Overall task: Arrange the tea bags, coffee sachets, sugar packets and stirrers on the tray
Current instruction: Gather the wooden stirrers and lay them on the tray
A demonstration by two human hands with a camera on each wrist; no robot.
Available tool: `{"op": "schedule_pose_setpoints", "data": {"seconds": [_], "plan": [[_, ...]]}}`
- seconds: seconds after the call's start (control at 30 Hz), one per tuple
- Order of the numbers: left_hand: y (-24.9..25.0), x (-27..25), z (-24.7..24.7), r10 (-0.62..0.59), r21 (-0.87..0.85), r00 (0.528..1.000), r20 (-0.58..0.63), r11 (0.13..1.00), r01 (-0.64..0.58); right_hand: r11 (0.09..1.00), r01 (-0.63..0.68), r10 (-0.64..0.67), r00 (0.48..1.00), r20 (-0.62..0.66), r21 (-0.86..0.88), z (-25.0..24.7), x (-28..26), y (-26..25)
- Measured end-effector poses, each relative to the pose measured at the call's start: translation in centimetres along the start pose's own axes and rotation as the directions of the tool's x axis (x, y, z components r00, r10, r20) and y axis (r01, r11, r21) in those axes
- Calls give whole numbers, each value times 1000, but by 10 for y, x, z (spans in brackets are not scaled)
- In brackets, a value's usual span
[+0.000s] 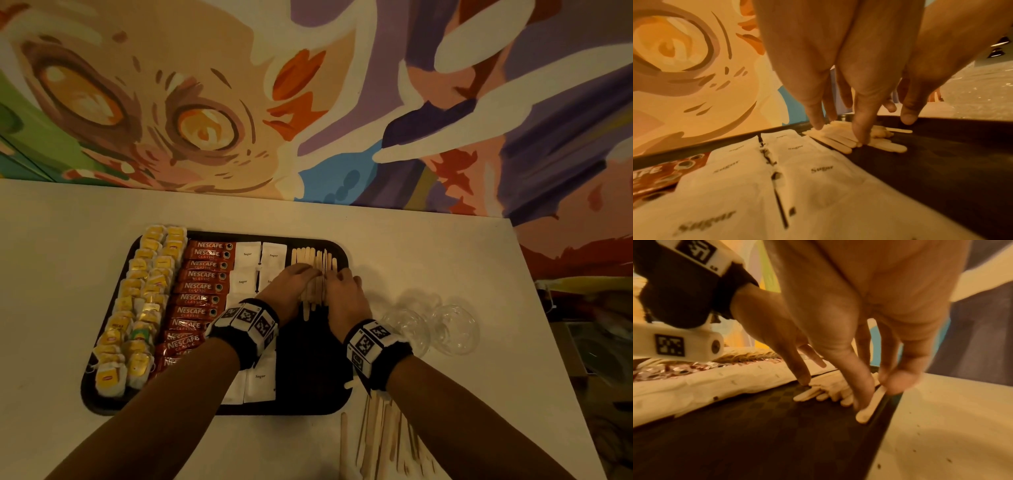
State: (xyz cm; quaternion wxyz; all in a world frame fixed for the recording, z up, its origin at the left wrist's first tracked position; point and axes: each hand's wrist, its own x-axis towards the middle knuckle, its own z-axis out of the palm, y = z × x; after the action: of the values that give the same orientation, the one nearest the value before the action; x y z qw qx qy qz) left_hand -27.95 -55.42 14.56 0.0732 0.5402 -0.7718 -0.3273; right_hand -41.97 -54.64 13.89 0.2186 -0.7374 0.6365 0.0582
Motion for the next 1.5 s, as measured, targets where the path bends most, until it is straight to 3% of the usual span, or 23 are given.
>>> {"op": "schedule_pose_setpoints", "data": {"seconds": [0.1, 0.27, 0.57, 0.93, 1.07, 1.17, 1.5], "plan": [[-2, -6, 6, 13, 105, 999, 48, 994, -18, 985, 1, 1, 1000, 15, -173, -3, -8, 1], [-7, -4, 12, -45, 179, 992, 122, 984, 23, 995, -9, 14, 999, 49, -99, -4, -7, 1], [-7, 3, 14, -51, 82, 997, 49, 995, 47, 999, -26, 26, 999, 37, -24, -3, -3, 2], [-4, 3, 18, -51, 85, 999, 16, 995, 49, 999, -45, 44, 999, -15, -12, 2, 0, -1], [-8, -1, 17, -47, 84, 999, 10, 995, 46, 996, -38, 37, 999, -12, -79, 2, -3, 0], [-10, -3, 14, -103, 94, 994, 42, 991, 99, 995, -45, 44, 999, -8, -88, 2, -3, 1], [-8, 4, 18, -94, 90, 995, -39, 991, 97, 998, -30, 29, 999, -18, -59, 9, -4, -4]]}}
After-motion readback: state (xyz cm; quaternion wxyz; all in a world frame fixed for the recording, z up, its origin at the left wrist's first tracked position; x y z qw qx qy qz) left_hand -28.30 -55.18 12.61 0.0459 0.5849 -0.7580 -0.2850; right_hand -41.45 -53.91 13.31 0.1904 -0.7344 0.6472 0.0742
